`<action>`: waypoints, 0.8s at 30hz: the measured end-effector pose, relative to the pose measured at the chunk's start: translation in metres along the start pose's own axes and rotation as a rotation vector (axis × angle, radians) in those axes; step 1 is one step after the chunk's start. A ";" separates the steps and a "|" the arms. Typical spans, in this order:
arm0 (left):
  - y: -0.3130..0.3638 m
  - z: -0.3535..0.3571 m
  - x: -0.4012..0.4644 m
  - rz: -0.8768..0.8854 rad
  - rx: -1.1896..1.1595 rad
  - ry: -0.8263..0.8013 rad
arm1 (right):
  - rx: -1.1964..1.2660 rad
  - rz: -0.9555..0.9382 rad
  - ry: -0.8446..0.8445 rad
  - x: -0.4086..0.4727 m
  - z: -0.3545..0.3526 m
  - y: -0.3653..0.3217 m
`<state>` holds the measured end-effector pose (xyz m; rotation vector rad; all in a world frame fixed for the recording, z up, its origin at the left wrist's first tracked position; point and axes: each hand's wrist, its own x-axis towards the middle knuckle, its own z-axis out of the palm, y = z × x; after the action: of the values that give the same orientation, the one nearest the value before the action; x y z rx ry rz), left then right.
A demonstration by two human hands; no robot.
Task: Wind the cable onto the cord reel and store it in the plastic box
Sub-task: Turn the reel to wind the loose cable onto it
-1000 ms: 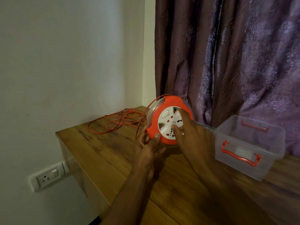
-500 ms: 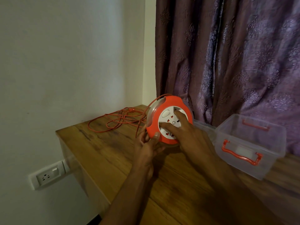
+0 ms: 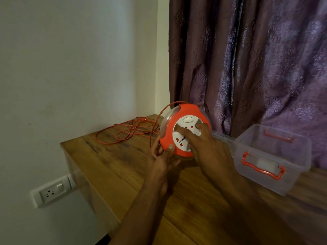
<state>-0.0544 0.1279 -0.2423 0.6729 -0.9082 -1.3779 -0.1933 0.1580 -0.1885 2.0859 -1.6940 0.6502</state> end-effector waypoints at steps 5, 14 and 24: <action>-0.001 -0.001 0.000 0.015 0.005 -0.016 | -0.022 0.044 0.064 0.001 0.001 -0.001; -0.003 -0.001 0.000 0.045 0.036 -0.036 | 0.162 0.186 0.160 0.000 -0.003 -0.009; -0.003 -0.004 0.004 0.014 -0.028 0.021 | 0.056 -0.019 0.081 0.007 -0.009 0.004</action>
<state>-0.0523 0.1229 -0.2461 0.6573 -0.8735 -1.3668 -0.1967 0.1566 -0.1778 2.0816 -1.6276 0.7744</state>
